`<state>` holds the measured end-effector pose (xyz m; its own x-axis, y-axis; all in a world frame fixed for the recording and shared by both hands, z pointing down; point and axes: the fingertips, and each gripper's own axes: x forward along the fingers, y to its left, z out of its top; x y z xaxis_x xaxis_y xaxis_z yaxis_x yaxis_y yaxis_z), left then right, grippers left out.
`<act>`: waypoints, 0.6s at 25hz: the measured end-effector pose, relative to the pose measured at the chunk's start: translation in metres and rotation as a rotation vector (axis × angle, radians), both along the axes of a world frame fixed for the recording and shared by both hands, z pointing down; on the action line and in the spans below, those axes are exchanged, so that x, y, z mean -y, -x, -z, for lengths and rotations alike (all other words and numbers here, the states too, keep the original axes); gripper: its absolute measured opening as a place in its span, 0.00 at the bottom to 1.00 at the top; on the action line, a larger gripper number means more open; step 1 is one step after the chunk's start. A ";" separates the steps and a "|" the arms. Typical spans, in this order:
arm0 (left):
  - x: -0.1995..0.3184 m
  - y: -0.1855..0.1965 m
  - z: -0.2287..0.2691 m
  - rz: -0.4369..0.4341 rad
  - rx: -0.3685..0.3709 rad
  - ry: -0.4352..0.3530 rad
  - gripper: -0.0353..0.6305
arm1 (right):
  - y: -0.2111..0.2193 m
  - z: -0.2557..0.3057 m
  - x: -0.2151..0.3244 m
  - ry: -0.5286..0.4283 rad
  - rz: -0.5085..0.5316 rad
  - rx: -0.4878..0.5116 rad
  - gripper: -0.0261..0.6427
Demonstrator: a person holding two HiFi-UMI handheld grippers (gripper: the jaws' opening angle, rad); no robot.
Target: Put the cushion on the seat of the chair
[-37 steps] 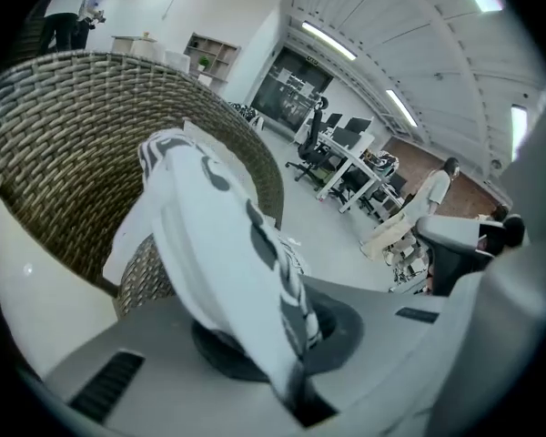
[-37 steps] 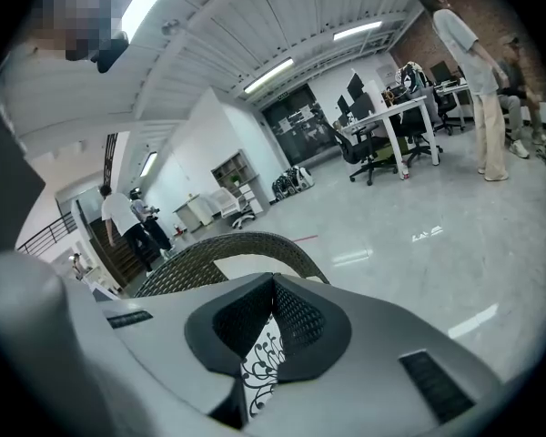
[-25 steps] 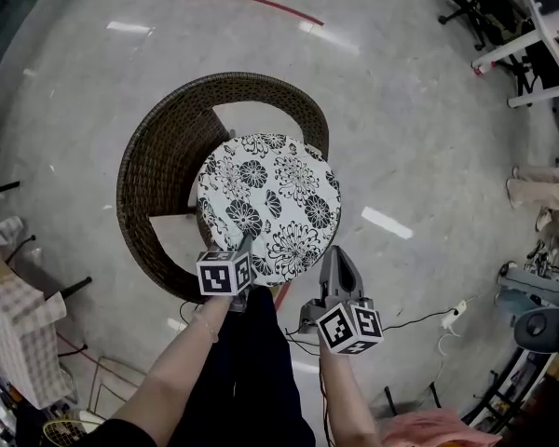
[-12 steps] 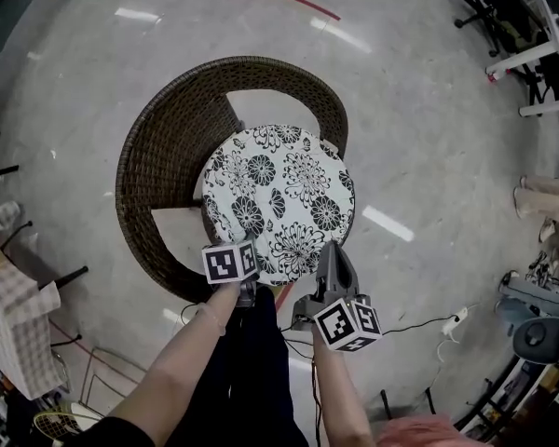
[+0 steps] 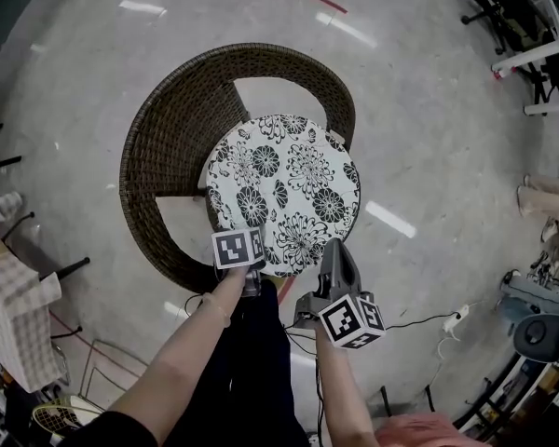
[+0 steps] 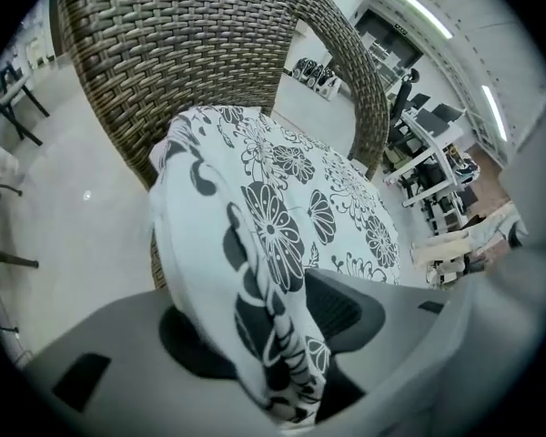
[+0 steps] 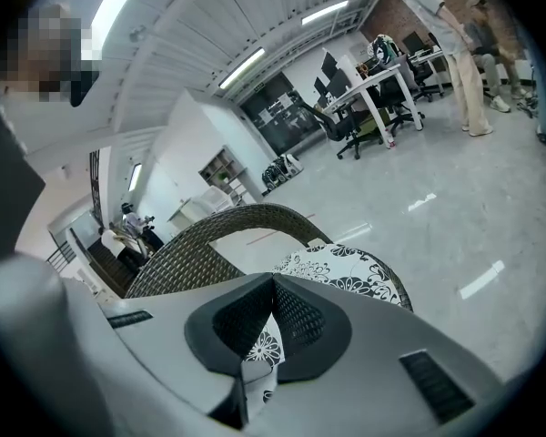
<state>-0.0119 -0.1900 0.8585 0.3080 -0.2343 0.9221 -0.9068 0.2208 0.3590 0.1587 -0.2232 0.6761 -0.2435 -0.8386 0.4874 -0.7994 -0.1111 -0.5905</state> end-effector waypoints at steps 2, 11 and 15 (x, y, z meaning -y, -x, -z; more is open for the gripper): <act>-0.001 0.004 0.001 0.015 0.027 0.007 0.52 | 0.000 0.002 0.001 -0.003 0.002 0.006 0.08; 0.001 0.017 0.013 0.055 0.127 -0.033 0.79 | 0.003 0.008 -0.004 -0.008 0.008 0.029 0.08; 0.004 0.018 0.024 0.038 0.139 -0.102 0.79 | 0.003 0.006 -0.011 -0.002 0.005 0.031 0.08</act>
<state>-0.0300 -0.1940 0.8341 0.1684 -0.3376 0.9261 -0.9410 0.2246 0.2530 0.1553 -0.2127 0.6696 -0.2627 -0.8383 0.4777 -0.7811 -0.1058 -0.6154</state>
